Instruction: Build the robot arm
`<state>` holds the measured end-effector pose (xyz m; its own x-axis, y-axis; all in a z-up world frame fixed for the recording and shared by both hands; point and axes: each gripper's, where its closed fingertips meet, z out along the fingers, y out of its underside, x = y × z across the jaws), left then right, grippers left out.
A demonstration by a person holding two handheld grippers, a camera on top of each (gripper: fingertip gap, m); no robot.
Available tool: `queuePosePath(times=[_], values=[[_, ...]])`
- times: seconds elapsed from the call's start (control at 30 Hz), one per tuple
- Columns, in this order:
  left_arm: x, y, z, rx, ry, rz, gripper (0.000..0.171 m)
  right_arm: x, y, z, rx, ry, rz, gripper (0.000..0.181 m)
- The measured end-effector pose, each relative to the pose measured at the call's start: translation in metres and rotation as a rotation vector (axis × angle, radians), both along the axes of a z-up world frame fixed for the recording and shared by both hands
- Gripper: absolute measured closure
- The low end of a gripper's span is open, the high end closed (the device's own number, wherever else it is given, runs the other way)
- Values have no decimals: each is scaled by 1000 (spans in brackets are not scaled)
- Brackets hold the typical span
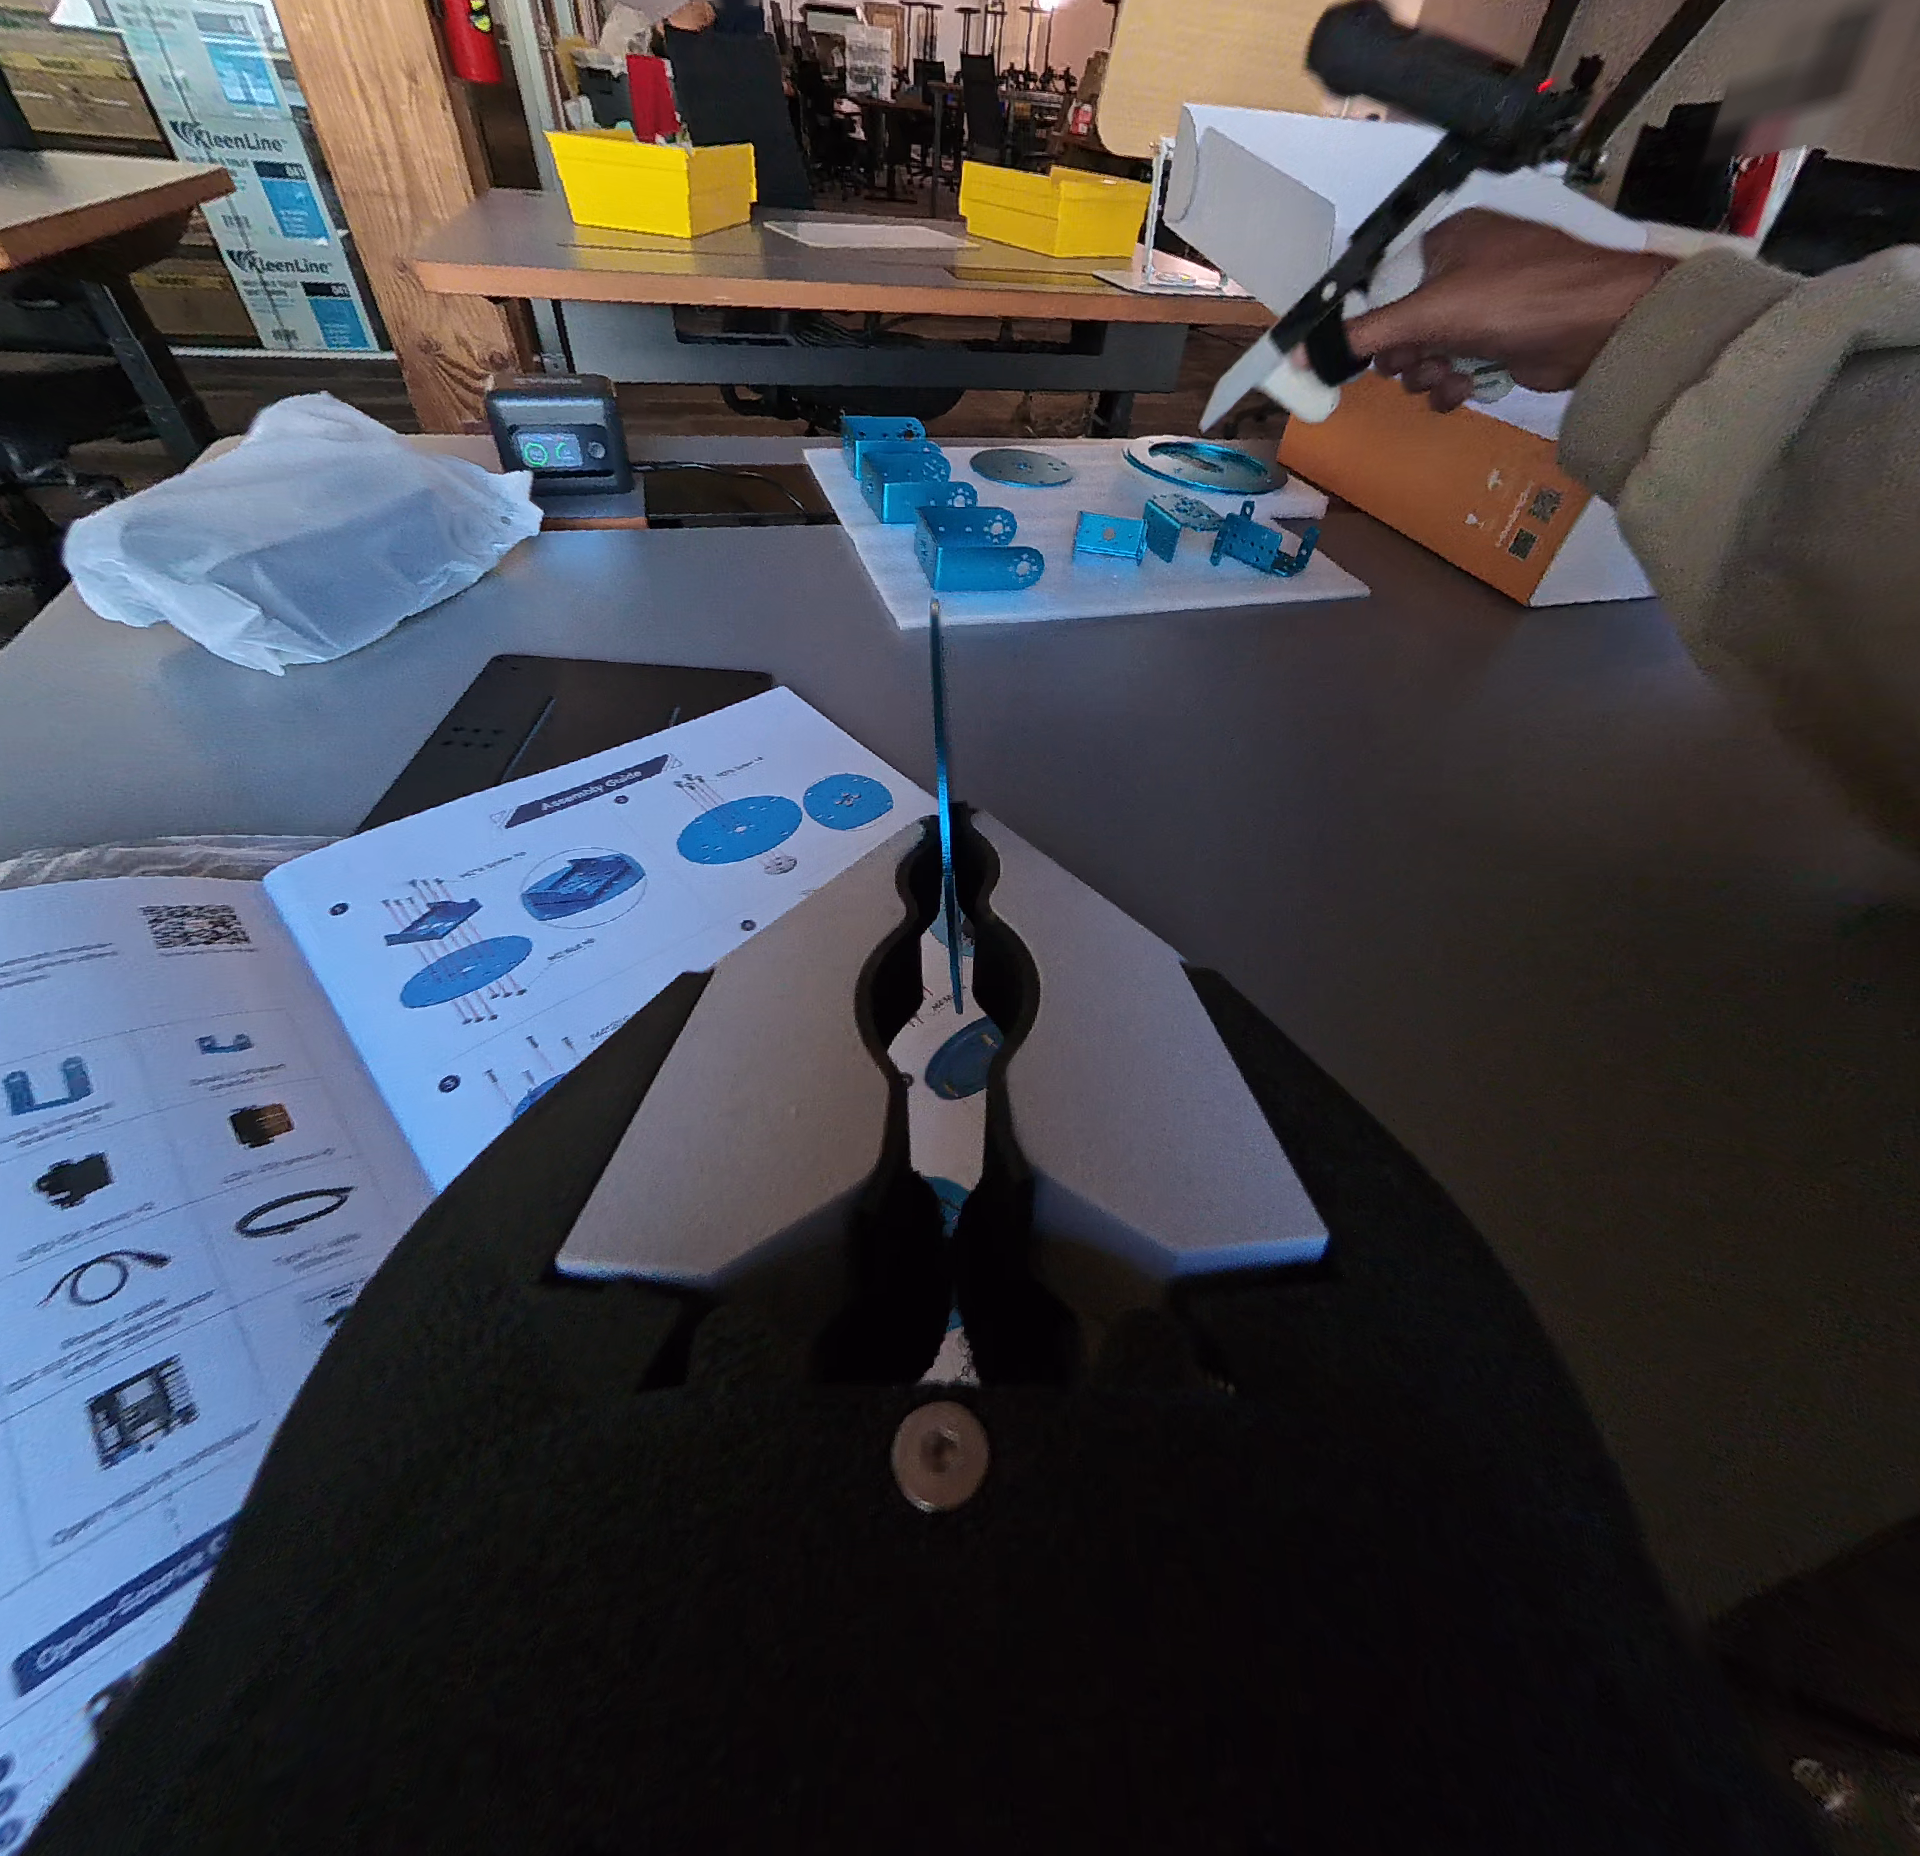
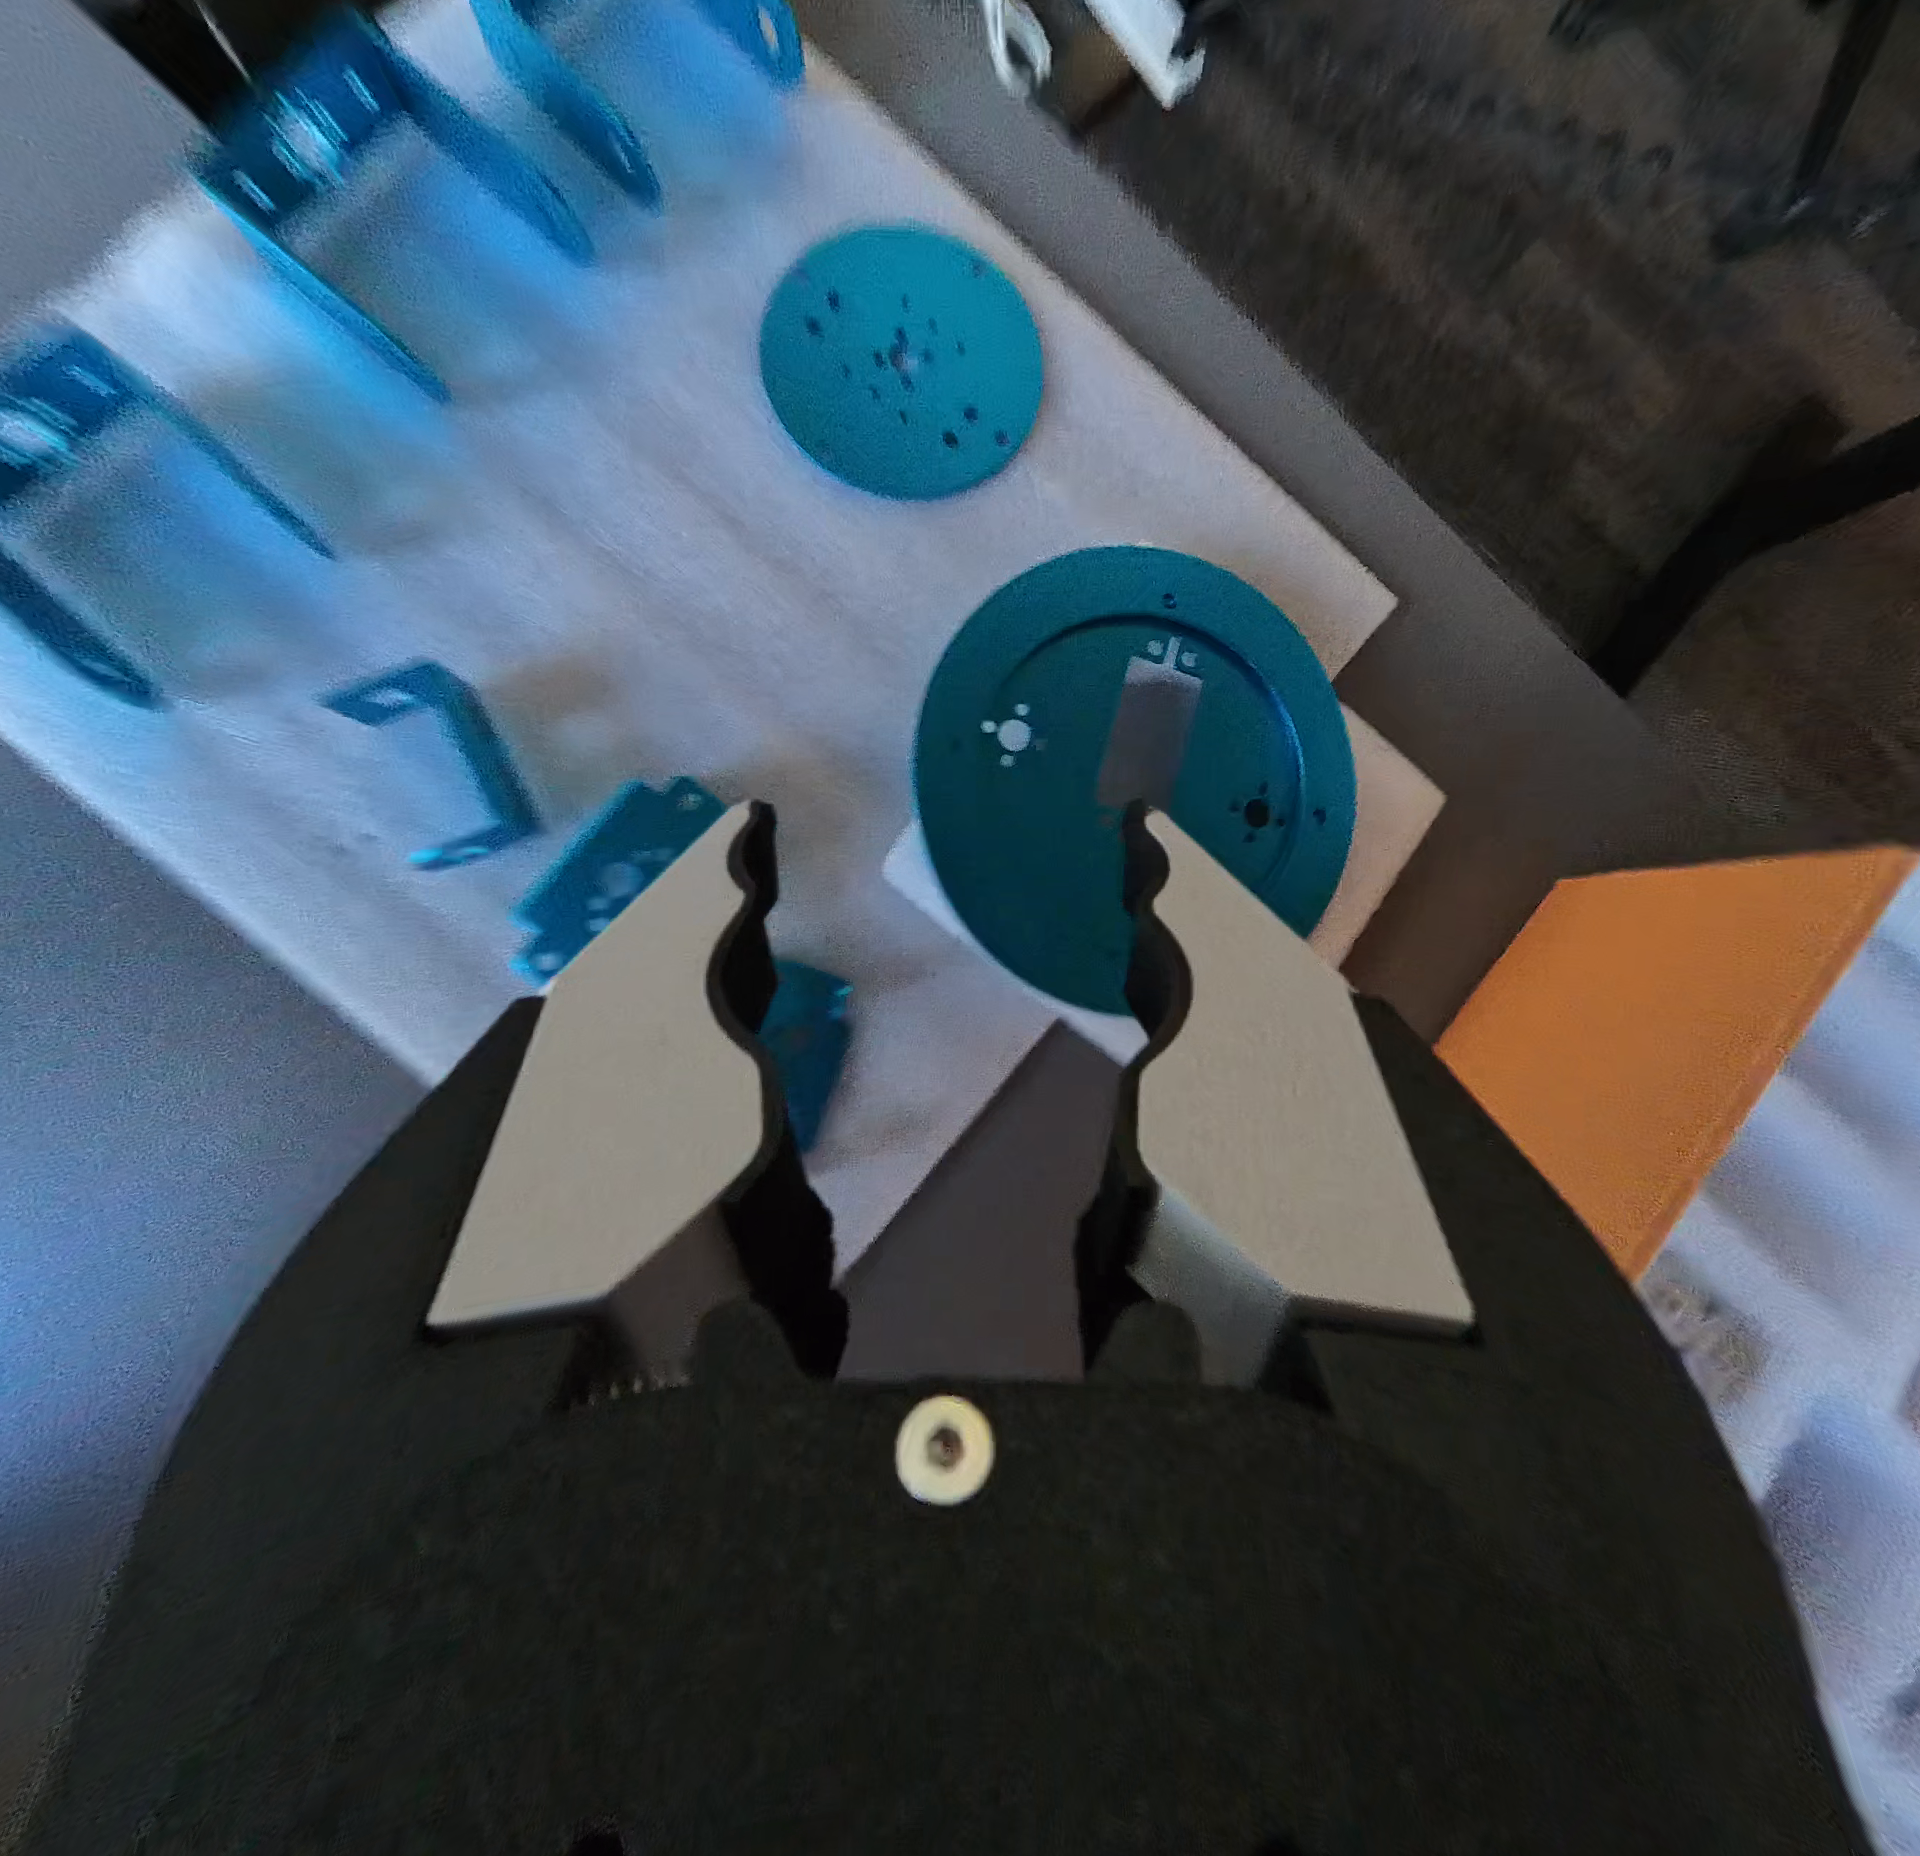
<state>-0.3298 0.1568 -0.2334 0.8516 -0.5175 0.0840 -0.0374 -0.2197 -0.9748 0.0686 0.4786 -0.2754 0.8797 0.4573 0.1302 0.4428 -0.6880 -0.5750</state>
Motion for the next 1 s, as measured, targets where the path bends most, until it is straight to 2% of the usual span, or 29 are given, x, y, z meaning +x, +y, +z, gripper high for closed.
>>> queuePosePath(times=[0.03,0.1,0.23,0.43,0.63,0.77,1.0], values=[[-3,-1,1,2,-5,5,171,5,9,-10,-17,-82,20,111],[-9,-3,2,5,-7,22,171,6,19,-26,-40,-184,57,118],[-17,-1,1,-3,-17,49,171,-6,29,-49,-118,-185,24,116],[-20,1,1,-5,-13,53,171,4,46,-60,-94,-255,-67,134],[-22,2,4,14,-6,69,171,3,41,-56,-36,-382,-36,152],[-20,0,5,19,-5,66,171,2,33,-47,18,-410,-24,162],[-22,-3,7,28,-1,73,171,11,15,-10,165,-452,3,175]])
